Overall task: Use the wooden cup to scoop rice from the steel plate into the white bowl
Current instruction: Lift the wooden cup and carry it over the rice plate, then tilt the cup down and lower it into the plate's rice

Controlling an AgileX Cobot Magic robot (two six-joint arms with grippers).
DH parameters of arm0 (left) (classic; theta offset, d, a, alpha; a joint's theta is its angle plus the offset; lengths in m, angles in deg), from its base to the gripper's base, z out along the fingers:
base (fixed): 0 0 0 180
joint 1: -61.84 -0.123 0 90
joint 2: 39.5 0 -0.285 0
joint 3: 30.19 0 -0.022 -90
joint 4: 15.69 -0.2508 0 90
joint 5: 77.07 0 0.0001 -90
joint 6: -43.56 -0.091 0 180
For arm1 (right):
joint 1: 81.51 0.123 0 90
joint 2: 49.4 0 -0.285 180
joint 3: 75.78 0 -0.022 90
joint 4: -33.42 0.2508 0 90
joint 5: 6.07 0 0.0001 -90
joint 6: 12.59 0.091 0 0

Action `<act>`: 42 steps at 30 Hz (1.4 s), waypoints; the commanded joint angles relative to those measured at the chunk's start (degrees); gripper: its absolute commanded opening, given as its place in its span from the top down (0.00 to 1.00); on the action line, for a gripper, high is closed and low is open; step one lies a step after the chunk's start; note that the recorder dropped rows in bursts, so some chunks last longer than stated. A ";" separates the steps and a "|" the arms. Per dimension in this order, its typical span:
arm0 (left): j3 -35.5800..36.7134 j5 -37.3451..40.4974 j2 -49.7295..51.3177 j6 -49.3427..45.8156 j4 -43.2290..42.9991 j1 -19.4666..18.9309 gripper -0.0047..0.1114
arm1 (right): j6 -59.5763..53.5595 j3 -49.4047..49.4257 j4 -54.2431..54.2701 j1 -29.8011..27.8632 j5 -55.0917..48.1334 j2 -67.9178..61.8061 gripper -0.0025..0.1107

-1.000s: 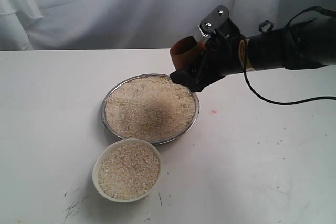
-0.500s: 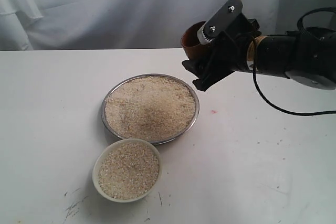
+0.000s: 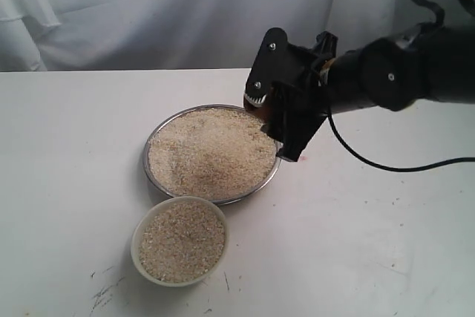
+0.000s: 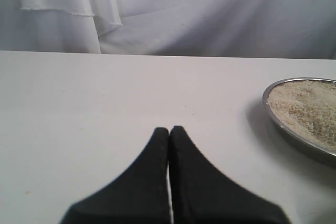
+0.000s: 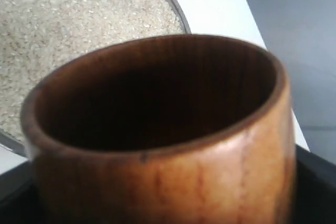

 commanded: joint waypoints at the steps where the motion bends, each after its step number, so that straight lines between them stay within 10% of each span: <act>1: 0.26 -0.36 -0.29 0.18 0.04 0.09 0.96 | -2.96 -6.83 3.18 0.04 -11.28 -0.47 0.98; 32: 0.26 -0.36 -0.29 0.18 0.04 0.09 0.96 | -0.50 -15.35 -22.19 4.37 -3.89 -12.43 0.98; 42: 0.26 -0.36 -0.29 0.18 0.04 0.09 0.96 | 0.74 -15.35 -44.97 4.63 -8.19 -13.56 0.98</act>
